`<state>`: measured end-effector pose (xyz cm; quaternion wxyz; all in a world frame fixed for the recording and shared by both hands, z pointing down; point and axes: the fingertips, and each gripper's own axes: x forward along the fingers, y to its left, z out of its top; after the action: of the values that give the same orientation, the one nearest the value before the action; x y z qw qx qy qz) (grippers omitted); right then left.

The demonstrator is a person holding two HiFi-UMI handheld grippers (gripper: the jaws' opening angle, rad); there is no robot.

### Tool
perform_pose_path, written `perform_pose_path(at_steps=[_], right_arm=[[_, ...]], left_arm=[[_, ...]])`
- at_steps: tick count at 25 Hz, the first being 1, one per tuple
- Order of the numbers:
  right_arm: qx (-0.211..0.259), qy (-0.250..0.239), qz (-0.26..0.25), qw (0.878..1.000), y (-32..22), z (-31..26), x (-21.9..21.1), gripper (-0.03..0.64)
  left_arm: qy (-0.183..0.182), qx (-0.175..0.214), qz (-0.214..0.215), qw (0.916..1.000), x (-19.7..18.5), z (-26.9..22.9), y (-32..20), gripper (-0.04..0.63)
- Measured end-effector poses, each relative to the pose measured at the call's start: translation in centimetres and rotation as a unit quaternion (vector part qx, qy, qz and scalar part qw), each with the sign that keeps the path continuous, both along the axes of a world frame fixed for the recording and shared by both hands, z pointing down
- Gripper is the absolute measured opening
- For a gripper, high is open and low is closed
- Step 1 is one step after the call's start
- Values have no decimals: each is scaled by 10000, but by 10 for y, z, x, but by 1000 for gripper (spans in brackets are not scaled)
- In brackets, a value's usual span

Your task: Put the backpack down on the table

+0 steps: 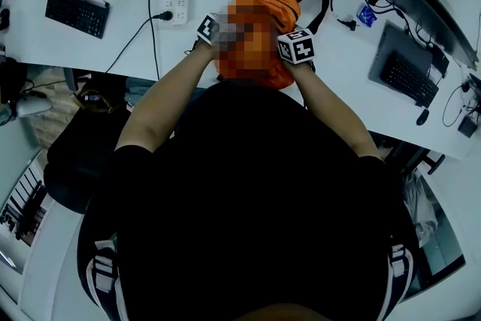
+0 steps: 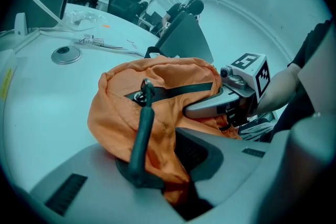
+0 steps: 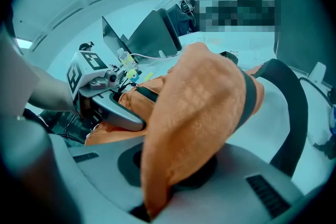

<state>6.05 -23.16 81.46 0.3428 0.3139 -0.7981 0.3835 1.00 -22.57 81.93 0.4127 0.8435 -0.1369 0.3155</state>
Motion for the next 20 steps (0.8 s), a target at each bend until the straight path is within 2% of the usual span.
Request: perform_pose_path(at_steps=[13, 16, 18, 20], right_arm=[[38, -26, -26, 10000, 4, 1, 0, 31], [5, -243, 99, 9997, 3, -2, 1, 38], [-37, -411, 228, 9989, 3, -4, 2, 94], [-86, -525, 287, 9982, 4, -5, 2, 141]], left_arm=[[-32, -49, -70, 10000, 0, 2, 3, 80], [42, -82, -83, 9999, 1, 0, 4, 86], [79, -110, -130, 9998, -1, -1, 5, 99], [61, -93, -227, 9997, -6, -1, 3, 140]])
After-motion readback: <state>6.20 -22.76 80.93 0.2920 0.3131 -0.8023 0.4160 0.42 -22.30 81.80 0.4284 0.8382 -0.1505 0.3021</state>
